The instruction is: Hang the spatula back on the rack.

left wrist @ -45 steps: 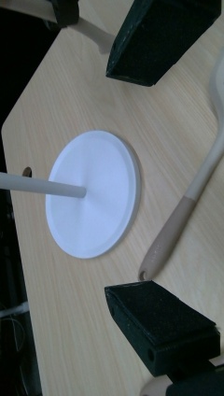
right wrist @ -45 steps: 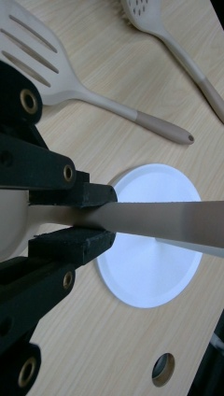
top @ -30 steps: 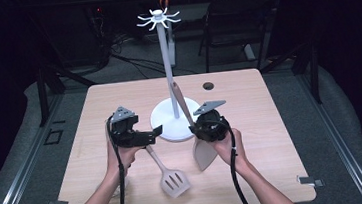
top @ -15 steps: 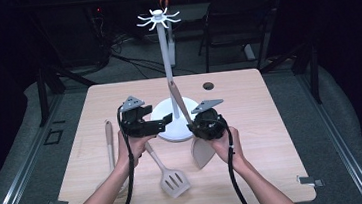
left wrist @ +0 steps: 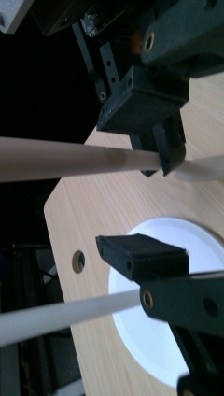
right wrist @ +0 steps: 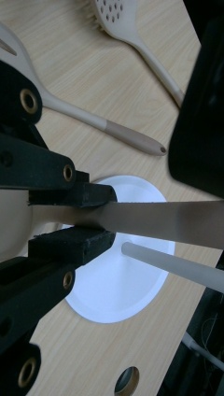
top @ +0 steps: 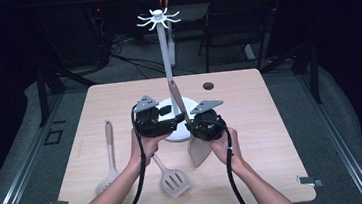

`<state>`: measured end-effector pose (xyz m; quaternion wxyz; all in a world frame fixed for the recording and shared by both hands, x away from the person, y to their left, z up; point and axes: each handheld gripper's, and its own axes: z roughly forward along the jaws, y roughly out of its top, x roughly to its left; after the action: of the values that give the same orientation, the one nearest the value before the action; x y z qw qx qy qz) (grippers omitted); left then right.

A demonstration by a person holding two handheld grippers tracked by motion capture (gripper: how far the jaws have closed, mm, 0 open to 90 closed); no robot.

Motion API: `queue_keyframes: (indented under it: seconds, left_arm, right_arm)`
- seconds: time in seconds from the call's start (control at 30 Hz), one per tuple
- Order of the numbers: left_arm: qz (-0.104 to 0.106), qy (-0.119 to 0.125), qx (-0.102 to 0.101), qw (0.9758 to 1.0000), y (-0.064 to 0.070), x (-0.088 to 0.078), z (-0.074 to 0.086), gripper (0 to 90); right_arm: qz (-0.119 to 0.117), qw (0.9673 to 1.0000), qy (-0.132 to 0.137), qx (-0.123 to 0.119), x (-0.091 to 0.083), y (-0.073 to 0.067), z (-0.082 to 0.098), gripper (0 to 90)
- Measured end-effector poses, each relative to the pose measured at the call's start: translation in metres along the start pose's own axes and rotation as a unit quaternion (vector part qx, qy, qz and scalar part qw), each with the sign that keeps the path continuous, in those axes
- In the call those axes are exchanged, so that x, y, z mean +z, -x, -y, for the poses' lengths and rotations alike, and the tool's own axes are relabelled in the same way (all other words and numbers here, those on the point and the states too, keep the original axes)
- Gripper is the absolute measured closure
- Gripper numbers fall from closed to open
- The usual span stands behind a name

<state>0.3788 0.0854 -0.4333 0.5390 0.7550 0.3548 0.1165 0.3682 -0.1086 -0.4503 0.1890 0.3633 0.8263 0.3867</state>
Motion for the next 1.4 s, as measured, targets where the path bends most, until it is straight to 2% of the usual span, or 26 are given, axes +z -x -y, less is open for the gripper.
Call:
queue_keyframes:
  seconds: [0.17,0.3,0.33,0.37,0.47,0.53,0.63,0.73,0.93,1.07,1.17,1.23,1.4]
  left_arm:
    - [0.01,-0.001,0.004,0.9999,0.005,0.008,0.001,49.2]
    - [0.017,0.009,0.007,0.9998,0.006,0.01,0.002,61.8]
    - [0.017,0.009,0.007,0.9998,0.006,0.01,0.002,67.3]
    - [0.019,0.013,0.009,0.9997,0.007,0.011,0.002,67.3]
    - [0.023,0.015,0.018,0.9995,0.009,0.012,0.002,75.0]
    - [0.027,0.016,0.017,0.9993,0.009,0.012,0.002,76.1]
    - [0.023,0.022,0.033,0.9989,0.013,0.013,0.002,76.9]
    - [0.026,0.023,0.04,0.9986,0.014,0.012,0.001,77.0]
    - [0.027,0.022,0.041,0.9985,0.009,0.012,-0.002,77.1]
    - [0.027,0.023,0.046,0.9984,0.007,0.009,-0.005,77.1]
    - [0.025,0.027,0.049,0.9981,0.005,0.007,-0.007,77.1]
    - [0.022,0.027,0.053,0.998,0.004,0.007,-0.008,77.1]
    - [0.021,0.028,0.054,0.9979,0.0,0.008,-0.009,77.1]
  right_arm:
    - [0.001,0.9999,0.011,0.0,-0.003,-0.002,-0.001,78.5]
    - [-0.001,0.9998,0.019,0.004,-0.004,-0.002,-0.001,78.5]
    - [-0.003,0.9997,0.022,0.004,-0.005,-0.002,-0.001,78.5]
    - [-0.003,0.9997,0.022,0.004,-0.005,-0.002,-0.001,78.5]
    - [0.0,0.9997,0.025,0.006,-0.005,-0.002,-0.001,78.4]
    - [-0.002,0.9996,0.026,0.009,-0.005,-0.002,0.0,78.4]
    - [-0.002,0.9995,0.031,0.009,-0.006,0.0,0.0,78.1]
    - [-0.007,0.9992,0.037,0.011,-0.007,0.001,0.001,77.6]
    - [-0.018,0.9987,0.042,0.022,-0.008,0.005,0.003,70.8]
    - [-0.022,0.9992,0.028,0.015,-0.009,0.008,0.008,65.3]
    - [-0.019,0.9995,0.016,0.02,-0.012,0.014,0.014,57.3]
    - [-0.023,0.9992,0.013,0.032,-0.012,0.019,0.018,52.8]
    - [-0.031,0.9986,-0.023,0.035,-0.016,0.032,0.029,40.1]
